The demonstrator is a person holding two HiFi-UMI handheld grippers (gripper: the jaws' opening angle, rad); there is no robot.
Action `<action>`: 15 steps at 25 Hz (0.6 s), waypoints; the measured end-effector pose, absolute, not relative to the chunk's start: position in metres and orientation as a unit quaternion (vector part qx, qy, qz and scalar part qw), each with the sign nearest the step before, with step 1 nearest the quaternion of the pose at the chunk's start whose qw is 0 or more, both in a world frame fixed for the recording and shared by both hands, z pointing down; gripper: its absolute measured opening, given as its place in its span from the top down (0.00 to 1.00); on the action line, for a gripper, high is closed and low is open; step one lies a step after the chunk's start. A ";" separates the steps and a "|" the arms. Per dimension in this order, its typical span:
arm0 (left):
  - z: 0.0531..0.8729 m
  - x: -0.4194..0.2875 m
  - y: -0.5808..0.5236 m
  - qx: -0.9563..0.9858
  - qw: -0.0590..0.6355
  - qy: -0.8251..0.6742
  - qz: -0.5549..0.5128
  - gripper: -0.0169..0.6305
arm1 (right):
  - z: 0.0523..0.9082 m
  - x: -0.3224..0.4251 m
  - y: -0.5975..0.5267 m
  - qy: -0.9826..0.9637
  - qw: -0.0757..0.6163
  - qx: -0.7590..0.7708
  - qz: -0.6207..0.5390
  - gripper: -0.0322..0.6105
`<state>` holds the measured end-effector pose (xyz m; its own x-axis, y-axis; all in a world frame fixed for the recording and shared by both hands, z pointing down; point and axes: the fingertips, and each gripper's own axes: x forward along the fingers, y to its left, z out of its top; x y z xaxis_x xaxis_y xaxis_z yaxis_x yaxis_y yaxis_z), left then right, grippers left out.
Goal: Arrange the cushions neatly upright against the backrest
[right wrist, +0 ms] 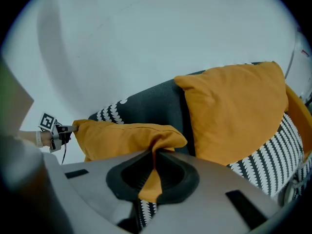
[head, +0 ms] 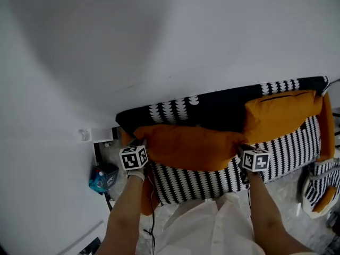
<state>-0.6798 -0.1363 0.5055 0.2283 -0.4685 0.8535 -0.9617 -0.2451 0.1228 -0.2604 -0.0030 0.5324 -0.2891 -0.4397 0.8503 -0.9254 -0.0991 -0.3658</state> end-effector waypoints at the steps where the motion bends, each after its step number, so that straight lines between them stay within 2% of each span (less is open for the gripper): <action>1: 0.501 -0.684 -0.131 0.700 0.355 -0.513 0.347 0.80 | 0.528 -0.259 -0.008 -0.630 0.241 0.546 0.497 0.90; 7: 0.482 -0.700 -0.117 0.685 0.372 -0.535 0.325 0.79 | 0.507 -0.256 -0.061 -0.662 0.251 0.537 0.459 0.90; 15: 0.495 -0.707 -0.135 0.656 0.395 -0.558 0.318 0.76 | 0.510 -0.256 -0.127 -0.668 0.292 0.539 0.422 0.89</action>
<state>-0.7071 -0.1351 0.4954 0.1740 -0.4808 0.8594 -0.9845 -0.0641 0.1635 -0.2557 -0.1273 0.5100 -0.2475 -0.4730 0.8456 -0.9667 0.0624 -0.2480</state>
